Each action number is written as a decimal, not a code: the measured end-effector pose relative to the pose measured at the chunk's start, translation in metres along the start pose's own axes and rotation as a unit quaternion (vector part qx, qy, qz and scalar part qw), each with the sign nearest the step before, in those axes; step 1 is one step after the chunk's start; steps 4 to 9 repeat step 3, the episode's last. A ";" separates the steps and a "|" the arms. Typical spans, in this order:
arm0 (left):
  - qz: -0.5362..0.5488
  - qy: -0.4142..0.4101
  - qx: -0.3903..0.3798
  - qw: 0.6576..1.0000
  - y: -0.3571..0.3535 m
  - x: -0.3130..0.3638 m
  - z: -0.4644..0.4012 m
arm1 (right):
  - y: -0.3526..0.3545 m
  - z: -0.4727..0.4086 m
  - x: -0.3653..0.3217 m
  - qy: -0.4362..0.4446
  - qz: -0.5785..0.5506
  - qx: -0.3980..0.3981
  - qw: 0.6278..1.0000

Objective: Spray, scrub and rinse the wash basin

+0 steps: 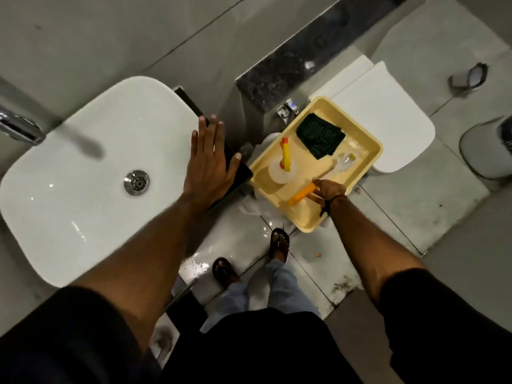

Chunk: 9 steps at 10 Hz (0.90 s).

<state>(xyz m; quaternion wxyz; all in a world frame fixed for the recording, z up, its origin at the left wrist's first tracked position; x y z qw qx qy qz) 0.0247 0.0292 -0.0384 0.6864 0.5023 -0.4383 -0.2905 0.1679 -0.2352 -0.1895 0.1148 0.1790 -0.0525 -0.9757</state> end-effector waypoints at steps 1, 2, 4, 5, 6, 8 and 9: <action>-0.012 -0.019 0.007 1.000 0.010 0.007 0.001 | 0.015 -0.016 0.004 0.005 0.030 0.022 0.999; -0.025 -0.036 -0.002 0.999 0.021 0.017 0.000 | 0.024 -0.025 0.005 0.022 0.088 -0.009 0.996; -0.025 -0.053 -0.003 0.998 0.021 0.023 0.001 | 0.026 -0.030 0.010 0.041 0.187 0.004 0.981; -0.025 -0.053 -0.003 0.998 0.021 0.023 0.001 | 0.026 -0.030 0.010 0.041 0.187 0.004 0.981; -0.025 -0.053 -0.003 0.998 0.021 0.023 0.001 | 0.026 -0.030 0.010 0.041 0.187 0.004 0.981; -0.025 -0.053 -0.003 0.998 0.021 0.023 0.001 | 0.026 -0.030 0.010 0.041 0.187 0.004 0.981; -0.025 -0.053 -0.003 0.998 0.021 0.023 0.001 | 0.026 -0.030 0.010 0.041 0.187 0.004 0.981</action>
Point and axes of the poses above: each hand's wrist, its own z-axis away from the middle knuckle, its own y-axis out of the back of the hand, x = y × z, the point moved 3 cm from there along -z, towards the middle knuckle, and after that the axes turned 6 degrees about z, right-handed, at the moved point
